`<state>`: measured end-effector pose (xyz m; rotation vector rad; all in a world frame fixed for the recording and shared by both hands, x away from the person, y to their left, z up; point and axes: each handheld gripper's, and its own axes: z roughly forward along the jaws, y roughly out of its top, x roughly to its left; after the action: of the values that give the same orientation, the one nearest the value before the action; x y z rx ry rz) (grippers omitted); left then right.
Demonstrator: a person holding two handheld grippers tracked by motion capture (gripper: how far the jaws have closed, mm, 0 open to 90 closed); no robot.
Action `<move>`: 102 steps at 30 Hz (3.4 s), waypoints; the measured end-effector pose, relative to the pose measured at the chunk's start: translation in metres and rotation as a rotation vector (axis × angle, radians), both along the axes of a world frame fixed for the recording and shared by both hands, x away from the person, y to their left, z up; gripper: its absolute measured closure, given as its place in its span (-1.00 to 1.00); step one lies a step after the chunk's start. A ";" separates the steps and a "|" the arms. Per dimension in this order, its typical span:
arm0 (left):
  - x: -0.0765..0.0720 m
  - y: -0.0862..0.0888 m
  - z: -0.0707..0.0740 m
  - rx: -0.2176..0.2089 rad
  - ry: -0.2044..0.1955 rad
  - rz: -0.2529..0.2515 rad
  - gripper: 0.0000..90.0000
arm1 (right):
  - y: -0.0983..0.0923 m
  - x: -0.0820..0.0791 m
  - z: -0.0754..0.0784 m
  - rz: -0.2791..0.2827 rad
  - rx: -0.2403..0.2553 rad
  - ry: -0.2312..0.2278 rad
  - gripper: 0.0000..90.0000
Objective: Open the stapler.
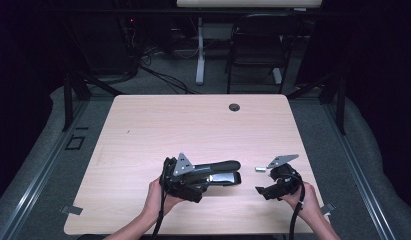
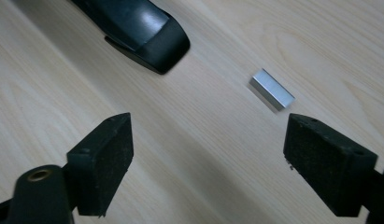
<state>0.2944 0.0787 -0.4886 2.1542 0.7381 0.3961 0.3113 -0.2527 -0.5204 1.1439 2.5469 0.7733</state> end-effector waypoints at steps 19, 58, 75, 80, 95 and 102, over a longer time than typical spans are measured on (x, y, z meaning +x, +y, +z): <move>-0.007 -0.032 -0.028 0.020 0.061 -0.076 -0.10 | 0.042 -0.002 -0.005 0.063 0.038 -0.062 0.53; 0.013 -0.059 -0.064 -0.014 0.037 0.033 1.00 | 0.087 0.010 -0.035 0.102 -0.049 -0.159 1.00; 0.016 -0.061 -0.069 -0.065 0.012 0.069 1.00 | 0.082 0.004 -0.042 0.109 -0.014 -0.237 0.98; 0.015 -0.062 -0.071 -0.096 0.004 0.067 1.00 | 0.078 0.004 -0.044 0.084 0.023 -0.239 0.95; 0.020 -0.064 -0.072 -0.166 0.073 0.088 1.00 | 0.080 0.003 -0.046 0.056 0.047 -0.238 1.00; 0.019 -0.065 -0.073 -0.178 0.063 0.090 1.00 | 0.084 0.000 -0.046 0.065 0.012 -0.263 1.00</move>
<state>0.3133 0.0141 -0.5613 1.9789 0.8747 0.2977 0.3118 -0.1687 -0.5666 0.9002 2.3716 0.8920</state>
